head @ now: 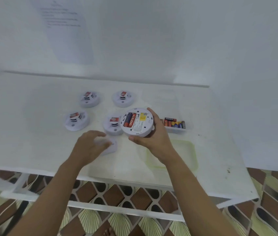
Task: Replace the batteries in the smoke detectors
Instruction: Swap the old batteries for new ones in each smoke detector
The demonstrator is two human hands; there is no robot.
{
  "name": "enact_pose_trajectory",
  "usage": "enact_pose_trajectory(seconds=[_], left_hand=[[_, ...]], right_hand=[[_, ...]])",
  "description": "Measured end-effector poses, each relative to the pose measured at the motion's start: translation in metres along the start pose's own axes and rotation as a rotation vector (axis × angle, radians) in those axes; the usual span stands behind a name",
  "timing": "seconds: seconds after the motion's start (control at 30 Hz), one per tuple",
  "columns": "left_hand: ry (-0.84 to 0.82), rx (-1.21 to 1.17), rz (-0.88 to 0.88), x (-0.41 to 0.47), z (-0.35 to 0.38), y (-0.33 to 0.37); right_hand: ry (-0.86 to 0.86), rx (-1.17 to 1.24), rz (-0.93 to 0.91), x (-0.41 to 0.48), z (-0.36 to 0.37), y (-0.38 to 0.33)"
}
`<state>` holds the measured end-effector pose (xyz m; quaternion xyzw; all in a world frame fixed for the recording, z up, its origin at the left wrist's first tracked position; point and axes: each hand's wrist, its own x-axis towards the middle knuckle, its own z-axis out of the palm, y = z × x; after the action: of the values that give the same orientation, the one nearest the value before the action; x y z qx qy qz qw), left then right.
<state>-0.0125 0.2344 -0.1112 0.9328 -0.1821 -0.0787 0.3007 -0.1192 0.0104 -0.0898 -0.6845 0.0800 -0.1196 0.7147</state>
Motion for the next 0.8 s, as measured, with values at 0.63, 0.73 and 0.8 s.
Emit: enact_pose_trajectory(seconds=[0.63, 0.73, 0.8], left_hand=[[0.096, -0.273, 0.082, 0.016, -0.082, -0.054], [0.153, -0.352, 0.105, 0.021, -0.098, -0.052], [0.145, -0.342, 0.148, 0.026, -0.104, -0.051]], right_hand=[[-0.003, -0.062, 0.029, 0.024, 0.095, 0.013], [-0.036, -0.069, 0.035, 0.029, 0.106, 0.012], [-0.046, -0.065, 0.036, 0.033, 0.113, 0.012]])
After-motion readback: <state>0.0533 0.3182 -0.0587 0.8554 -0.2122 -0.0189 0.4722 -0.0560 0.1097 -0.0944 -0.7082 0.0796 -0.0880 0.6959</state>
